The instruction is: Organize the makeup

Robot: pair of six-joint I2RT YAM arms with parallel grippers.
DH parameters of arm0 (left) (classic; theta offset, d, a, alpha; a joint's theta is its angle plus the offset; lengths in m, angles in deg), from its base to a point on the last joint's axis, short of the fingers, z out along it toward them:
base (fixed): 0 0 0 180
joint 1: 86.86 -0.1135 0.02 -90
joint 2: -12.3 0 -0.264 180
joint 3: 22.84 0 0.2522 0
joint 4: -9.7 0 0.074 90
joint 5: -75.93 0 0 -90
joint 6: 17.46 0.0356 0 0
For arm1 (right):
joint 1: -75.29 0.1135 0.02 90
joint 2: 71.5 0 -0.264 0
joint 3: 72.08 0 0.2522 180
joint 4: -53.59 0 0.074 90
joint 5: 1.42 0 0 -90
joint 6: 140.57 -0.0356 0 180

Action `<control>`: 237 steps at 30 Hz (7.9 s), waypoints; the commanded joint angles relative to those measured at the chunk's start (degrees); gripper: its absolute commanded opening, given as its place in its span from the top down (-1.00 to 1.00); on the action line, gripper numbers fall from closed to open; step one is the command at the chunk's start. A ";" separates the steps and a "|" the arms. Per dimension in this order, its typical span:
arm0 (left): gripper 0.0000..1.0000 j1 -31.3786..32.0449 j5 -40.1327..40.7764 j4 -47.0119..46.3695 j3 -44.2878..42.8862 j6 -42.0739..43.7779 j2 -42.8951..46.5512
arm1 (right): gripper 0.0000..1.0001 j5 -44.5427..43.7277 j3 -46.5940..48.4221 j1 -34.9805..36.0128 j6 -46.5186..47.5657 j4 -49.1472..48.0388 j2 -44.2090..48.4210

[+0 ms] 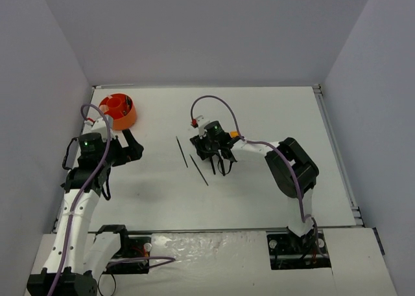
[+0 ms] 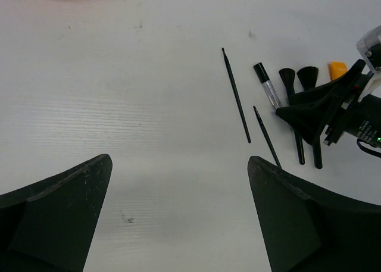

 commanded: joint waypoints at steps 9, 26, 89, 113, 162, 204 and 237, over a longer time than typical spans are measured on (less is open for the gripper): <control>-0.94 0.22 -4.96 -2.85 -2.35 -2.93 -1.73 | 0.60 -1.02 3.92 0.38 2.73 -1.07 -3.85; -0.94 11.66 -4.45 -13.19 -5.22 -16.56 -7.85 | 1.00 1.19 -16.57 9.42 -7.57 -32.99 17.11; 1.00 15.17 30.78 -30.82 -26.95 11.70 -34.99 | -1.00 -4.07 -32.60 7.58 -11.28 -31.31 40.49; 0.98 -2.06 15.93 -45.76 -38.47 15.19 -60.22 | -0.97 -2.05 -33.77 3.63 -10.87 -33.86 34.35; -0.49 -1.97 14.79 -40.43 -27.62 6.61 -37.99 | -0.95 -15.64 -28.76 1.01 -15.33 -16.29 38.47; -0.94 -1.60 -5.29 -3.24 -7.15 -0.75 -7.75 | 0.09 -10.47 -13.52 -14.92 -14.92 0.94 11.72; -0.94 19.51 -9.20 -18.16 -15.74 -21.15 -16.80 | 0.97 7.89 -25.05 6.04 -7.73 -27.31 38.65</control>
